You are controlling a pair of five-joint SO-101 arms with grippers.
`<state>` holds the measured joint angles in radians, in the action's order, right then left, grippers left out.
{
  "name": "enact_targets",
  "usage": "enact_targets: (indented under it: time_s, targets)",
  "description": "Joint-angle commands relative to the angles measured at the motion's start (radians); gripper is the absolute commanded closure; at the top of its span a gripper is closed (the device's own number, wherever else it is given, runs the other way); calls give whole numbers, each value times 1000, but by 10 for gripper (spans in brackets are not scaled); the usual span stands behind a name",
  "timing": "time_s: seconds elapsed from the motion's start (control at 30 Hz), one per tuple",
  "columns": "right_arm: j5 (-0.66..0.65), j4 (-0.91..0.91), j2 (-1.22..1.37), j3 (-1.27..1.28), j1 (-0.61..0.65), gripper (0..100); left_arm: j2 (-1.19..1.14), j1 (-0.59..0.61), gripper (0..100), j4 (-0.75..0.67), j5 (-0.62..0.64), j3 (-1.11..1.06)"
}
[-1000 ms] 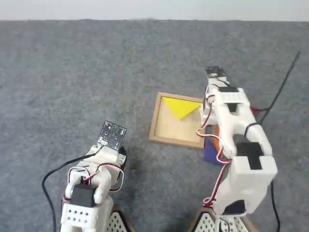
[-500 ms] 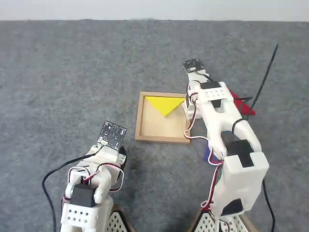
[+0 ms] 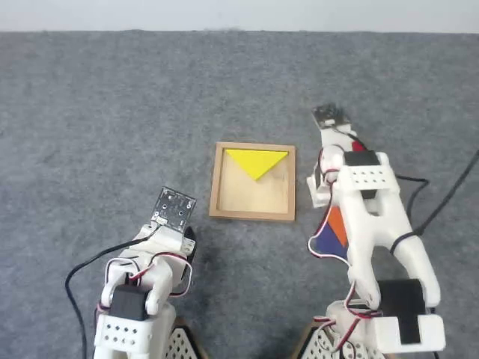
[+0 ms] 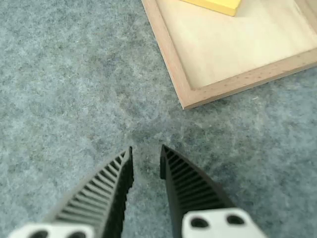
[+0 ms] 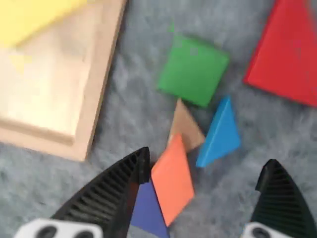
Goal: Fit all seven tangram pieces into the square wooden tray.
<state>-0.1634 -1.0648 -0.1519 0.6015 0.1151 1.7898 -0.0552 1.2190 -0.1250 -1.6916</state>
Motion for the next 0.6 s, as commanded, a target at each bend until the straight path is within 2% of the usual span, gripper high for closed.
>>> enact_targets:
  time_s: [0.0, 0.13, 0.23, 0.37, 0.57]
  targets:
    - [-25, -2, 5, 5, -38, 641, -2, -2, 912, -3, 6, 7]
    - [-78, 30, 35, -17, -71, 641, -2, -2, 912, -3, 6, 7]
    - [-149, 44, 81, -124, -120, 639, -2, -2, 912, -3, 6, 7]
    - [-362, -84, 232, -368, -160, 638, -2, -2, 912, -3, 6, 7]
    - [-476, -173, 469, -655, -159, 637, -2, -2, 912, -3, 6, 7]
